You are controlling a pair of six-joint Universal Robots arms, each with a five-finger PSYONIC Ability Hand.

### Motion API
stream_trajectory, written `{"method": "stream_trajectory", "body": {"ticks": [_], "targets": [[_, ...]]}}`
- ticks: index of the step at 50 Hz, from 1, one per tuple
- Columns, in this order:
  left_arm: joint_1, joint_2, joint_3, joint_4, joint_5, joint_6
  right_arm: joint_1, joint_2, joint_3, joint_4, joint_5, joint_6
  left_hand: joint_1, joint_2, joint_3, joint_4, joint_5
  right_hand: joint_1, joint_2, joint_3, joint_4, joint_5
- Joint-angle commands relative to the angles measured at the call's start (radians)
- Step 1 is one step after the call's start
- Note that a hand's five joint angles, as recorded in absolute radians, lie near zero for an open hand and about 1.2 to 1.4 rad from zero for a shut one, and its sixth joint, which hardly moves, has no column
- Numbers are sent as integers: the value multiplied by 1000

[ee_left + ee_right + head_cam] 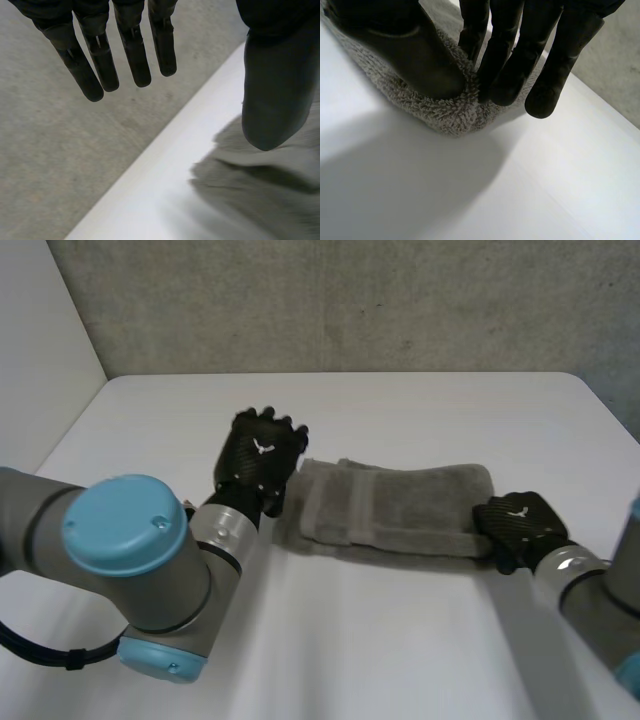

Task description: Fold the towel.

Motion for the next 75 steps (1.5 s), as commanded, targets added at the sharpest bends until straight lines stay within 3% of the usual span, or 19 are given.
{"method": "stream_trajectory", "body": {"ticks": [1,6,9,11,14,19,22,25,26,27,28,29,30,35,41,50,63,69,75], "targets": [[14,73,-5,0,-20,-17,-186,-77,16,95,-87,-195,-104,-99,-96,-108,-251,113,86,63,56,66],[21,116,-5,-2,-18,-79,-201,-105,-53,184,-132,-260,-104,-99,-96,-108,-251,113,86,63,56,66],[21,119,-2,-2,-18,-138,-125,-111,-119,187,-135,-225,-104,-99,-96,-108,-251,113,86,63,56,66],[21,119,4,-5,-17,-187,29,-102,-203,189,-135,-179,-110,-104,-102,-114,-257,113,86,63,56,66],[23,119,9,-19,-17,-215,113,-85,-241,189,-135,-160,-125,-119,-117,-128,-271,113,86,63,56,66],[27,117,12,-29,-18,-218,409,47,-333,183,-129,-155,-131,-125,-122,-134,-277,113,86,63,56,66],[29,116,12,-29,-18,-218,493,108,-359,177,-115,-148,-131,-125,-122,-134,-277,113,86,63,56,66],[29,110,11,-29,-18,-218,503,125,-369,175,-98,-137,-137,-131,-128,-140,-283,113,86,63,56,66],[29,110,11,-29,-18,-218,500,133,-375,173,-63,-120,-137,-131,-128,-140,-283,-148,-174,-198,-205,-195],[29,107,11,-29,-18,-220,497,133,-375,175,-16,-91,-140,-134,-131,-143,-286,-578,-604,-628,-635,-625],[29,106,11,-29,-18,-220,497,133,-375,175,-15,-91,-140,-134,-131,-143,-286,-582,-609,-632,-639,-629],[27,102,11,-29,-17,-220,497,127,-370,175,41,-55,-143,-137,-134,-146,-289,-931,-957,-981,-988,-978],[24,100,12,-29,-15,-220,492,113,-369,178,101,-16,-143,-137,-134,-146,-289,-1109,-1136,-1159,-1166,-1156],[14,84,23,-26,-10,-221,428,-15,-312,175,175,93,-143,-137,-134,-146,-289,-1109,-1136,-1159,-1166,-1156],[-34,7,69,-26,-12,-237,331,-125,-238,175,106,243,-143,-137,-134,-146,-289,-1109,-1136,-1159,-1166,-1156],[-100,-140,136,-52,-15,-255,267,-97,-234,178,20,297,-137,-131,-128,-140,-283,-1109,-1136,-1159,-1166,-1156],[-126,-297,167,-95,-17,-258,247,213,-329,178,28,286,-140,-134,-131,-143,-286,-1109,-1136,-1159,-1166,-1156],[-125,-277,167,-97,-18,-258,244,196,-349,186,31,291,-143,-137,-134,-146,-289,-1109,-1136,-1159,-1166,-1156],[-108,-140,169,-120,-18,-258,245,7,-352,200,39,312,-190,-184,-181,-193,-336,-1109,-1136,-1159,-1166,-1156]]}}
